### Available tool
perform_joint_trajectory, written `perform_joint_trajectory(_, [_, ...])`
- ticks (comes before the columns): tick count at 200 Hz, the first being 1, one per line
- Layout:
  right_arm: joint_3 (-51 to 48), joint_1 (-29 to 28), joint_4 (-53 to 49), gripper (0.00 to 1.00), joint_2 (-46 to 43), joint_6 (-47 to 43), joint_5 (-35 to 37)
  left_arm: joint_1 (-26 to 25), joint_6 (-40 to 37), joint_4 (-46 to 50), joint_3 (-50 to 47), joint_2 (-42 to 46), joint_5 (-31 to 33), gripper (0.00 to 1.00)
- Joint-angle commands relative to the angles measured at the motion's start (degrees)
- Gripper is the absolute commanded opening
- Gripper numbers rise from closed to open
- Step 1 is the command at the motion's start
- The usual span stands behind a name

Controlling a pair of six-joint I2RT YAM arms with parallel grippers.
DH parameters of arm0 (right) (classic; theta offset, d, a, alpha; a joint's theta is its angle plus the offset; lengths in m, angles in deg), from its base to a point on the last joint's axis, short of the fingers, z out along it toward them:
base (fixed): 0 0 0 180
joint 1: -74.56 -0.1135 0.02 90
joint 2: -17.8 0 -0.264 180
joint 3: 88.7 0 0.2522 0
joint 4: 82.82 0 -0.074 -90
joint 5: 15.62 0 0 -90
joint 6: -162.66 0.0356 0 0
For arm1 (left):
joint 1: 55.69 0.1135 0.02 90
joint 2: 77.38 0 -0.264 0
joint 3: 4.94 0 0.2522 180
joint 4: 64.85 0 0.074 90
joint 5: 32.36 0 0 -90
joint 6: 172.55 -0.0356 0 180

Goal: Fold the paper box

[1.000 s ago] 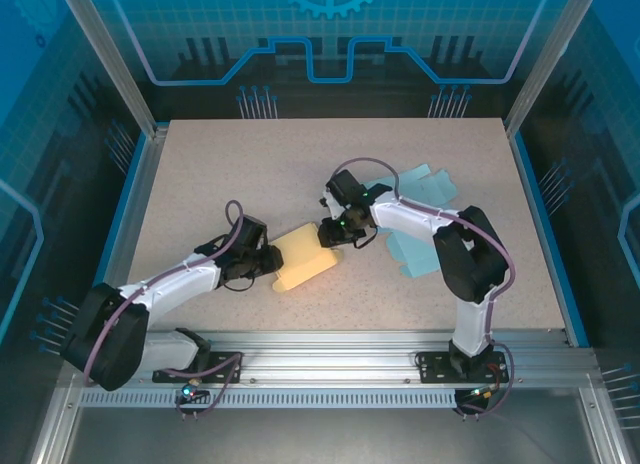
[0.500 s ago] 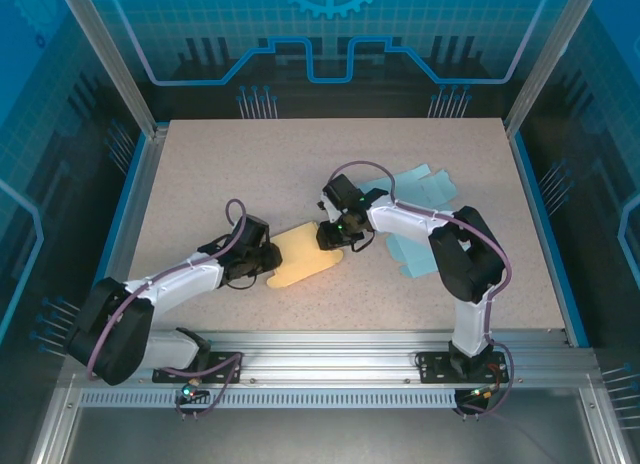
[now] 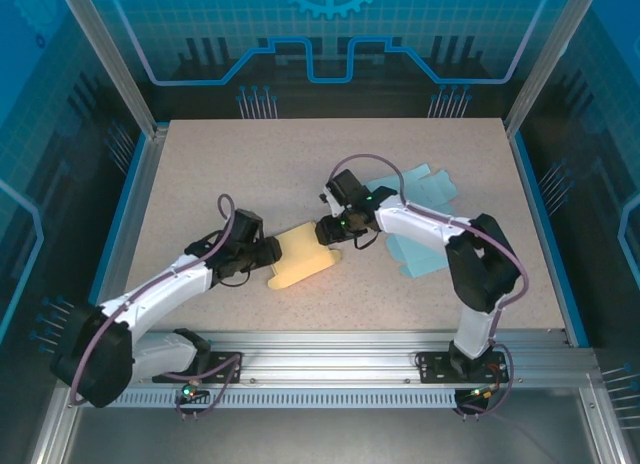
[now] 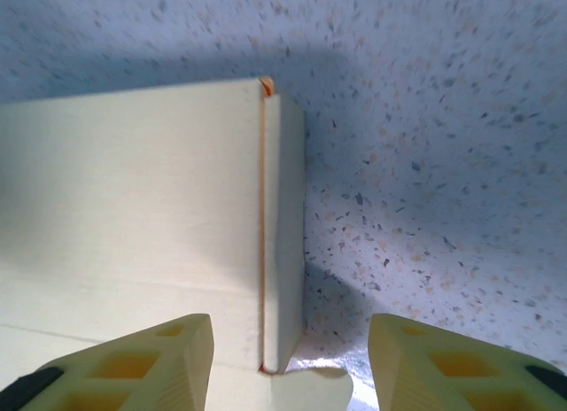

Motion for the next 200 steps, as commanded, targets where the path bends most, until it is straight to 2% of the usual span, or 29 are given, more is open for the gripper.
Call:
perform_joint_trajectory(1, [-2.47, -0.85, 0.86, 0.54, -5.14, -1.03, 2.77, 0.06, -3.44, 3.02, 2.76, 1.85, 3.69, 0.57])
perform_joint_trajectory(29, [-6.22, -0.52, 1.80, 0.67, -9.13, 1.82, 2.75, 1.83, -7.28, 2.50, 5.22, -1.15, 4.77, 0.59])
perform_joint_trajectory(59, [-9.93, 1.68, 4.77, 0.79, -10.56, 4.32, -2.71, 4.86, -9.77, 2.76, 7.15, -6.64, 4.42, 0.58])
perform_joint_trajectory(85, [-11.51, 3.47, 8.39, 0.86, -9.15, 5.78, -8.44, 7.00, -8.80, 2.57, 6.80, -9.89, 3.56, 0.49])
perform_joint_trajectory(169, [-10.63, 7.03, 16.58, 0.86, 0.62, 8.76, -20.66, 10.62, -2.83, -8.84, -0.53, -11.79, -9.35, 0.42])
perform_joint_trajectory(200, [-10.65, 7.56, 18.67, 0.85, 3.03, 9.66, -22.56, 10.75, -1.26, -10.82, -2.34, -12.25, -12.38, 0.38])
